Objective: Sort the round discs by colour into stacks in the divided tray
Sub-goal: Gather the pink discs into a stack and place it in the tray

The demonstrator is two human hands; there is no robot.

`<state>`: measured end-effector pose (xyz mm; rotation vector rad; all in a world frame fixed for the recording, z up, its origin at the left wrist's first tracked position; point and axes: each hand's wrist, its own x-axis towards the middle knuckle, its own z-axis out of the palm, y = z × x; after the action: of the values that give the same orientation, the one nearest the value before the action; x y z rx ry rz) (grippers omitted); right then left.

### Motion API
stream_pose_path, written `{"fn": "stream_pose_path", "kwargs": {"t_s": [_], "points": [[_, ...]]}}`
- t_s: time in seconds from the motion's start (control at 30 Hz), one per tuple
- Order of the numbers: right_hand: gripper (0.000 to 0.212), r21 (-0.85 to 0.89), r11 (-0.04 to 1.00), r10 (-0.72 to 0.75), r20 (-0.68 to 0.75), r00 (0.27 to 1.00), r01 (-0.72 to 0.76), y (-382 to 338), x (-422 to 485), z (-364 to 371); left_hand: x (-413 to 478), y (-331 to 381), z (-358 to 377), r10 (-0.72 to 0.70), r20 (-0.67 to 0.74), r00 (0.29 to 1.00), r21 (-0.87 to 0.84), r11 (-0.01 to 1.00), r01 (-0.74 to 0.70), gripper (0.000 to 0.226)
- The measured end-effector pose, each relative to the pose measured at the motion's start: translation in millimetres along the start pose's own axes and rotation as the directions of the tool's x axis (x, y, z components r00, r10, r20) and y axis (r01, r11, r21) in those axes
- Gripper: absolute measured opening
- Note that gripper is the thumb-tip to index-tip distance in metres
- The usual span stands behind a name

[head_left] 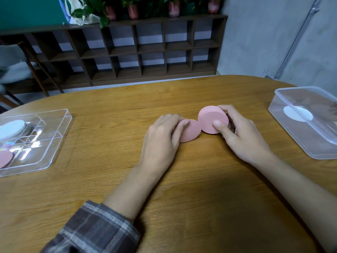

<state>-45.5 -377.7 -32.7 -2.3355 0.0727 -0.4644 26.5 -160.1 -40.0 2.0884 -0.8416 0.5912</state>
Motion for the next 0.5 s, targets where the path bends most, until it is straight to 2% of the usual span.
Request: {"fn": "stream_pose_path", "kwargs": {"t_s": [0.2, 0.37, 0.5], "points": [[0.026, 0.073, 0.997, -0.020, 0.083, 0.996, 0.014, -7, -3, 2, 0, 1, 5, -0.012, 0.027, 1.000, -0.149, 0.989, 0.016, 0.007], [0.026, 0.136, 0.990, 0.018, 0.125, 0.992, -0.035, -10, -3, 4, 0, 3, 8, -0.086, 0.080, 0.993, -0.190, 0.977, 0.100, 0.036], [0.031, 0.167, 0.985, 0.018, 0.139, 0.990, -0.041, -12, -4, 5, 0, 5, 12, -0.112, 0.079, 0.991, -0.191, 0.973, 0.125, 0.042]]}}
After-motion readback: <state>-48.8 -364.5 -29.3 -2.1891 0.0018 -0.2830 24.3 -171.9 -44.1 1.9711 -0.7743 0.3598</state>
